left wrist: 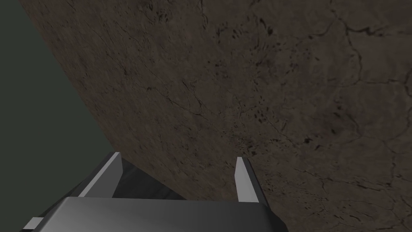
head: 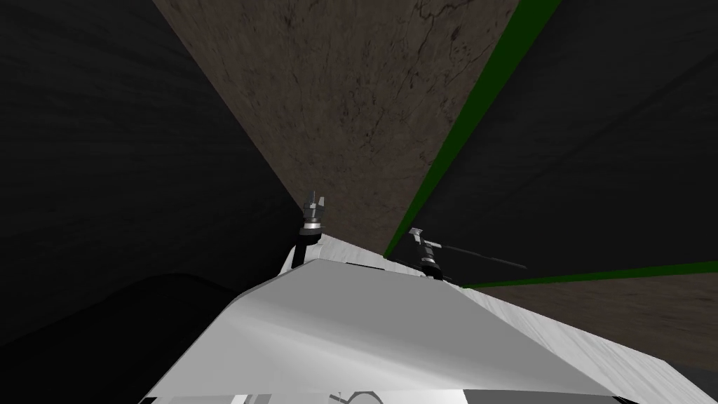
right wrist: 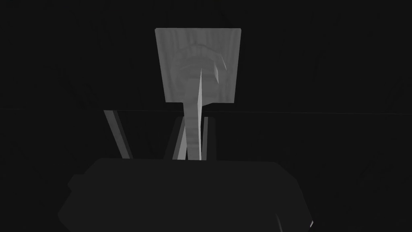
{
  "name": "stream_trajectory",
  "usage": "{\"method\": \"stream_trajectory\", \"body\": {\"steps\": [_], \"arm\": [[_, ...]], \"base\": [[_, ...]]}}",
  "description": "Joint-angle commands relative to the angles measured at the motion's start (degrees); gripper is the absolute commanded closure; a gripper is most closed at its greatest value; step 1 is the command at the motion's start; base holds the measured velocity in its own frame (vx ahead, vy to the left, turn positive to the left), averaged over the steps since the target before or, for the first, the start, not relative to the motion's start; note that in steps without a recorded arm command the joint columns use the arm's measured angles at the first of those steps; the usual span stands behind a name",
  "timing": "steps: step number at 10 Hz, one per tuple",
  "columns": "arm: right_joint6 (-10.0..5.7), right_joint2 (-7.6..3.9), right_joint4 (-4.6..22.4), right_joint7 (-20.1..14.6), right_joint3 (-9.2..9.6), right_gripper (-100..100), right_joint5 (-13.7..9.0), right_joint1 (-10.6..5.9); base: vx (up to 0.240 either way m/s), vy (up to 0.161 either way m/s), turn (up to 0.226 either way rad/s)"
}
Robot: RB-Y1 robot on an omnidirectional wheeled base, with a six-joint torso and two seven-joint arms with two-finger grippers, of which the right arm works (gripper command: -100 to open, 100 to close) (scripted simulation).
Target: Pull the door open
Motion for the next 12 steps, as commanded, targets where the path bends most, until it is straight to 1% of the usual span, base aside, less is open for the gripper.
{"method": "stream_trajectory", "body": {"steps": [1,2,3,6,10,11,12], "arm": [[-0.07,0.0,-0.03,-0.01,-0.01,100,-0.01,-0.01],[-0.53,-0.7,-0.16,-1.13,0.86,100,0.56,0.43],[-0.67,-0.9,-0.2,-1.44,1.1,100,0.72,0.54],[-1.69,-2.28,-0.5,-3.62,2.76,100,1.8,1.37],[-3.05,-4.11,-0.9,-6.51,4.97,100,3.24,2.46],[-2.88,-3.76,-0.62,-6.01,4.66,100,3.03,2.19],[-4.22,-4.48,-0.59,-7.14,5.48,100,3.51,3.24]], "base": [[0.0,0.0,0.0],[-0.142,-0.058,0.095],[-0.197,-0.05,0.134],[-0.192,-0.035,0.094],[-0.207,-0.059,0.105],[-0.101,-0.026,0.032],[-0.132,-0.037,0.129]]}}
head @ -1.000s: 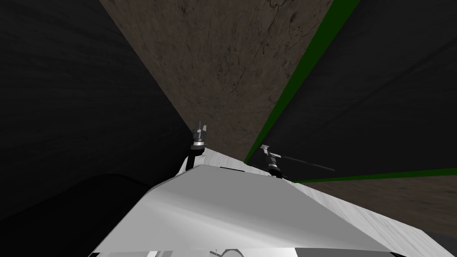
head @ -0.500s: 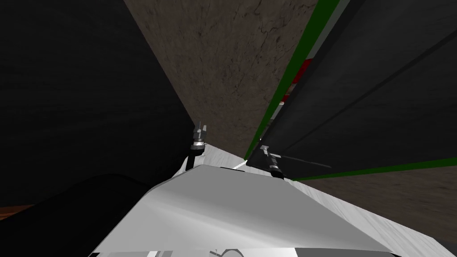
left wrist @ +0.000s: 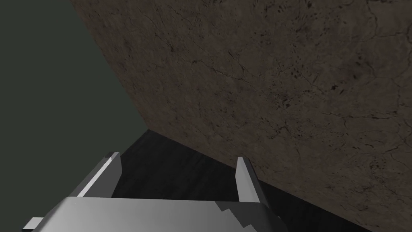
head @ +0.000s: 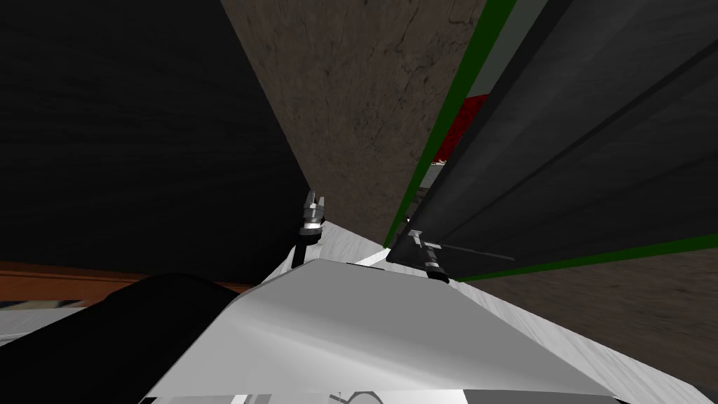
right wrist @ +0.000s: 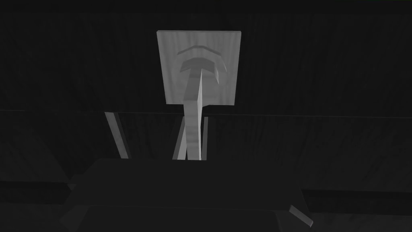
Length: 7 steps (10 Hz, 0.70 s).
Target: Pull the door open
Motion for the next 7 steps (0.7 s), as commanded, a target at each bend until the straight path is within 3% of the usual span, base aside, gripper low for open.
{"method": "stream_trajectory", "body": {"steps": [1,4,5,6,7], "arm": [[0.0,-0.35,-1.67,-0.51,0.3,100,0.17,1.27],[-3.34,-2.31,-1.65,-2.9,1.87,100,1.09,3.49],[-3.34,-2.31,-1.65,-2.9,1.87,100,1.09,3.49],[-5.13,-3.36,-1.64,-4.18,2.72,100,1.58,4.69],[-5.78,-3.74,-1.64,-4.65,3.03,100,1.76,5.12]], "base": [[-0.147,-0.049,0.078],[-0.204,-0.056,0.134],[-0.137,-0.042,0.033],[-0.181,-0.058,0.157],[-0.222,-0.068,0.15]]}}
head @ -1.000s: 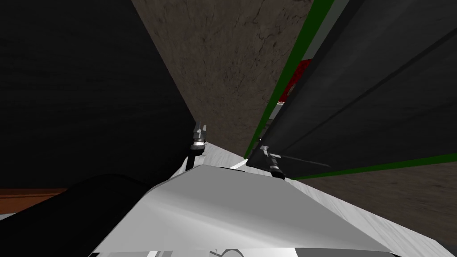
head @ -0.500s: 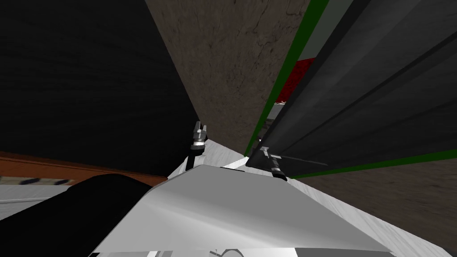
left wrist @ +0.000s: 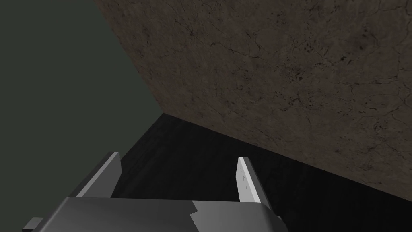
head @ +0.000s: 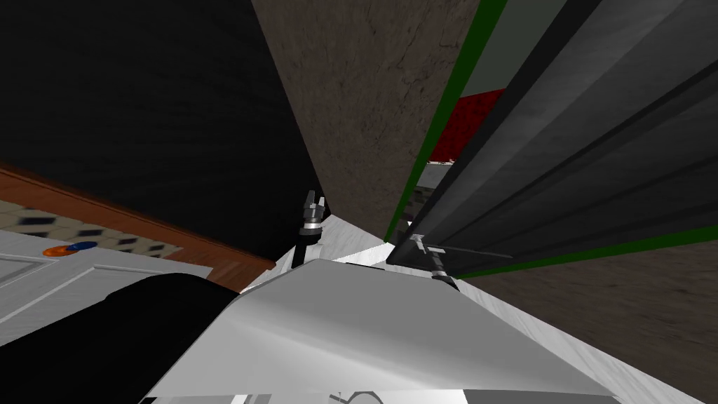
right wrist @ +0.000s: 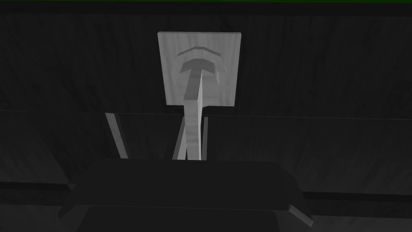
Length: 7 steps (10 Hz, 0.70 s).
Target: Pull the door open
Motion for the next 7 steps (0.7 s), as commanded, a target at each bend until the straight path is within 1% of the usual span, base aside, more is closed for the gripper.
{"method": "stream_trajectory", "body": {"steps": [1,2,4,6,7], "arm": [[0.0,0.0,0.0,0.0,0.0,100,0.0,0.0],[-2.11,-0.66,0.61,-0.79,0.59,100,0.25,1.14],[-4.22,-1.43,1.13,-1.51,1.08,100,0.43,2.25],[-6.43,-2.23,1.68,-2.26,1.6,100,0.61,3.41],[-6.94,-2.42,1.8,-2.44,1.72,100,0.65,3.68]], "base": [[-0.097,-0.027,0.025],[-0.152,-0.063,0.188],[-0.238,-0.104,0.2],[-0.178,-0.094,0.164],[-0.17,-0.055,0.107]]}}
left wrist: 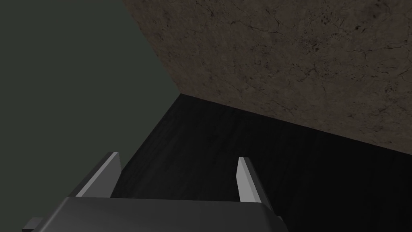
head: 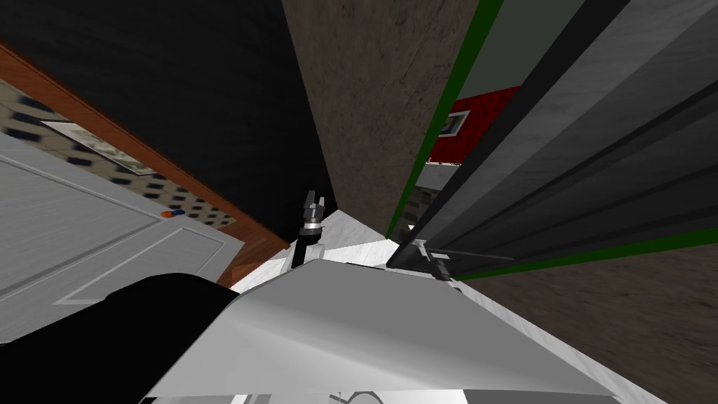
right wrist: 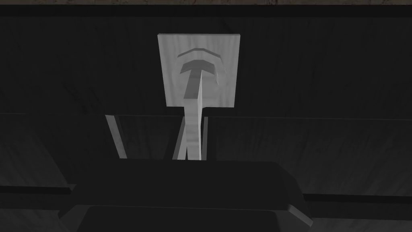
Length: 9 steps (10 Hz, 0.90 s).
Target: Pull the door open
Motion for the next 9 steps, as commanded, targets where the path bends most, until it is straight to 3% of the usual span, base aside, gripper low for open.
{"method": "stream_trajectory", "body": {"steps": [1,3,4,5,7,9], "arm": [[-1.07,-0.96,-1.0,-0.58,0.08,100,-0.08,1.7],[-1.94,-1.28,-0.78,-0.88,0.28,100,-0.01,2.16],[-0.95,-0.96,-1.89,-0.76,0.47,100,0.13,2.43],[-0.37,-0.24,-0.73,-0.39,0.34,100,0.62,0.91],[0.39,0.39,0.01,-0.01,0.12,100,1.02,-0.6],[1.86,1.61,1.43,0.72,-0.31,100,1.78,-3.51]], "base": [[-0.223,-0.069,0.127],[-0.189,-0.056,0.097],[-0.058,-0.007,-0.004],[-0.169,-0.026,0.109],[-0.241,-0.072,0.099],[-0.26,-0.097,0.128]]}}
